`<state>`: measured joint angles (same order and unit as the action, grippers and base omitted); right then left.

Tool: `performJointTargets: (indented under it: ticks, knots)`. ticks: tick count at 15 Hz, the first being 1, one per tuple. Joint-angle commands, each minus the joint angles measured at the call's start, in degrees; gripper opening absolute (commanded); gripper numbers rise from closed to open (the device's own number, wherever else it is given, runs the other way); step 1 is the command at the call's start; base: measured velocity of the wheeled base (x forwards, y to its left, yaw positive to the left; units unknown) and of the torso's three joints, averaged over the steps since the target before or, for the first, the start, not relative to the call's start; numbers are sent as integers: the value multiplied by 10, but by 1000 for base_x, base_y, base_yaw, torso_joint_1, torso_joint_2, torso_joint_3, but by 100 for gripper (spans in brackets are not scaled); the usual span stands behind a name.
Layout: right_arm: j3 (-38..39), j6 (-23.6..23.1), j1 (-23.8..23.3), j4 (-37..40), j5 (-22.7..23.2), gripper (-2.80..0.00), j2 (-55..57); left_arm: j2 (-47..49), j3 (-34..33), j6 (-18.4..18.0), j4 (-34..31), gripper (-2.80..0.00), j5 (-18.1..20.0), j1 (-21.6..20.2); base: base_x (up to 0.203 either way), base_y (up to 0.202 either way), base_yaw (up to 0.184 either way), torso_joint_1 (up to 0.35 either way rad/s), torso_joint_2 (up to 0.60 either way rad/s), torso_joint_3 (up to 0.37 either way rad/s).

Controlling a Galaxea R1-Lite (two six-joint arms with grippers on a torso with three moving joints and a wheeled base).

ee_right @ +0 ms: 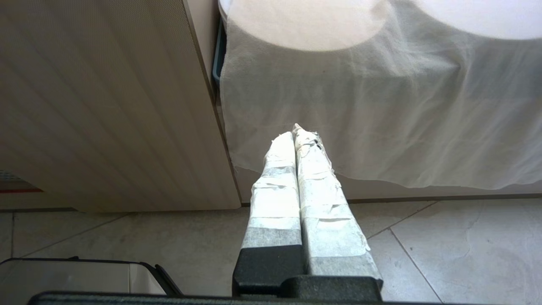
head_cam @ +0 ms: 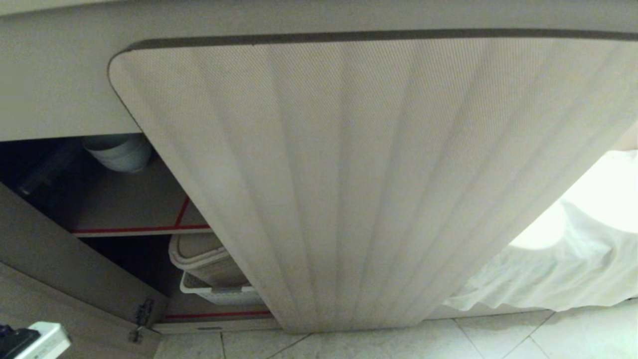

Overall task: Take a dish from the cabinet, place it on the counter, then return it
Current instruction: Place it on the table

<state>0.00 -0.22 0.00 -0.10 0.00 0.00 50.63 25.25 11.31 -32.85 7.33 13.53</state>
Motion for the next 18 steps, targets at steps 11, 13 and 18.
performJointTargets:
  ticks: [11, 13, 18]
  knots:
    - [0, 0, 0, 0, 0, -280, 0, 1, 1, -51, -4, -280, 2, 0, 0, 0, 0, 0, 0, 0]
    - [0, 0, 0, 0, 0, -280, 0, -1, 2, -52, -4, -280, 5, 1, 0, 0, 0, 0, 0, 0]
    - [0, 0, 0, 0, 0, -280, 0, -19, 3, -77, -25, -280, 6, 13, 0, 0, 0, 0, 0, 0]
